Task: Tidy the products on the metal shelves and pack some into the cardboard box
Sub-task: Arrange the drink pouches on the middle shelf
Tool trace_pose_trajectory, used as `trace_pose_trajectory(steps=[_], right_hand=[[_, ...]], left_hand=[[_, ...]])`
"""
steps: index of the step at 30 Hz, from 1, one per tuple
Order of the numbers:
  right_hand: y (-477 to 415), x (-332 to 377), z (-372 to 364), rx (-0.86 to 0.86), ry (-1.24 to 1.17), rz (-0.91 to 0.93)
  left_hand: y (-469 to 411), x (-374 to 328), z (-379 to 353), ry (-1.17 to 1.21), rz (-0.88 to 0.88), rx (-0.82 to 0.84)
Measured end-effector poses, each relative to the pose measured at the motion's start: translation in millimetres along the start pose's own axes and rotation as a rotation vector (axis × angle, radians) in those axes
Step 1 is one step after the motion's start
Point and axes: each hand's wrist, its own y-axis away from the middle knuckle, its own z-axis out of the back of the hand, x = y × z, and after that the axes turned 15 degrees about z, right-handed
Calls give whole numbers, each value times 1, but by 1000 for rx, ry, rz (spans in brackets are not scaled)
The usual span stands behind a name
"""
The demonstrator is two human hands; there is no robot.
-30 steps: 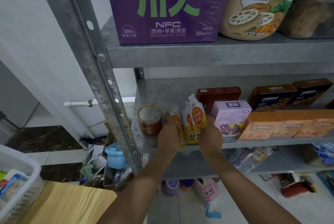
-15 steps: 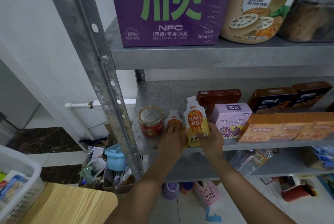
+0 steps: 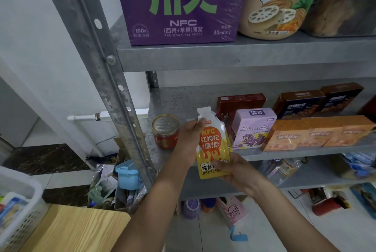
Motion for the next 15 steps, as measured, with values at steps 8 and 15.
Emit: trace_pose_trajectory(steps=[8, 15], right_hand=[[11, -2, -6, -103, 204, 94], [5, -12, 2, -253, 1479, 759]], left_hand=[[6, 6, -4, -98, -98, -81], [25, 4, -20, -94, -233, 106]])
